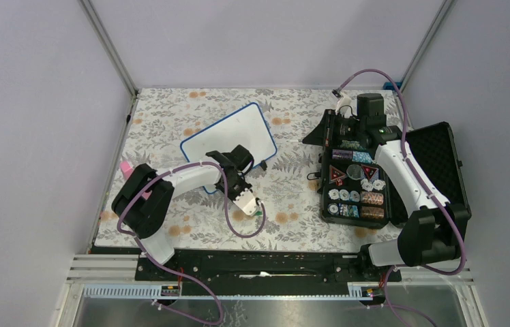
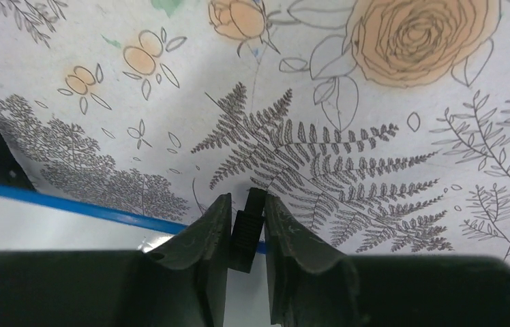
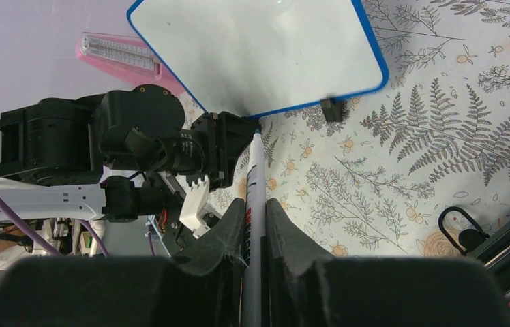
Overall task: Write a sentence on the whiteboard
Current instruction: Move the whiteboard to the center of the board.
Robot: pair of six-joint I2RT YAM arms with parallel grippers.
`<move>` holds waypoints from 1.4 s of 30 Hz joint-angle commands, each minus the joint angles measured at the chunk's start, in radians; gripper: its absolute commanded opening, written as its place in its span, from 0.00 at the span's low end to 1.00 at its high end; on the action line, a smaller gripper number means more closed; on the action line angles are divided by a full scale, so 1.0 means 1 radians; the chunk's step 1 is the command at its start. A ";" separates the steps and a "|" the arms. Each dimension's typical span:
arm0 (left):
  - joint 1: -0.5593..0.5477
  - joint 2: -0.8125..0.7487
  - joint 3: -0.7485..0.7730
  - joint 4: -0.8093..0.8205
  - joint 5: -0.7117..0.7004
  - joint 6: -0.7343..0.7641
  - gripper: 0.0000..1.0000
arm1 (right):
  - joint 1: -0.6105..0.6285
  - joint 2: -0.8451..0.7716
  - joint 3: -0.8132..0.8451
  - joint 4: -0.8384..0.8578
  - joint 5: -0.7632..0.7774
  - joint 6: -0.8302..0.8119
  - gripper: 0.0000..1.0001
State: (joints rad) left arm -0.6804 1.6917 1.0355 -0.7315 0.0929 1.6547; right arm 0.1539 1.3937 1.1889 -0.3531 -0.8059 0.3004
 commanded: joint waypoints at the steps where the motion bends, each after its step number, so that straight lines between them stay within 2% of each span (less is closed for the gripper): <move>1: -0.036 -0.028 0.009 -0.006 0.016 -0.010 0.15 | -0.008 -0.008 0.002 0.025 -0.026 0.001 0.00; 5: -0.073 -0.037 -0.015 -0.006 0.005 -0.033 0.07 | -0.008 -0.011 0.002 0.026 -0.025 0.002 0.00; 14: -0.215 -0.082 -0.059 -0.019 0.018 -0.118 0.06 | -0.008 -0.020 -0.008 0.025 -0.028 0.005 0.00; 22: -0.320 -0.072 -0.050 -0.031 0.009 -0.256 0.08 | -0.008 -0.035 -0.015 0.026 -0.035 0.000 0.00; 26: -0.335 -0.061 -0.047 -0.031 0.005 -0.284 0.11 | -0.008 -0.035 -0.016 0.025 -0.036 -0.002 0.00; 27: -0.339 -0.062 -0.049 -0.031 0.004 -0.289 0.14 | -0.008 -0.036 -0.016 0.026 -0.036 -0.003 0.00; 32: -0.343 -0.086 -0.036 -0.034 -0.037 -0.330 0.43 | -0.008 -0.035 -0.010 0.026 -0.039 -0.014 0.00; 35: -0.343 -0.114 0.006 -0.076 -0.042 -0.379 0.51 | -0.007 -0.032 0.000 0.026 -0.048 -0.024 0.00; 37: -0.343 -0.133 0.066 -0.108 -0.027 -0.444 0.61 | -0.008 -0.026 0.011 0.026 -0.053 -0.031 0.00; 42: -0.332 -0.172 0.242 -0.252 0.042 -0.577 0.67 | -0.012 0.002 0.074 0.024 -0.089 -0.043 0.00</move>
State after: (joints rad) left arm -1.0191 1.5967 1.1271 -0.8787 0.0666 1.2144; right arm 0.1509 1.3937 1.1793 -0.3546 -0.8352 0.2844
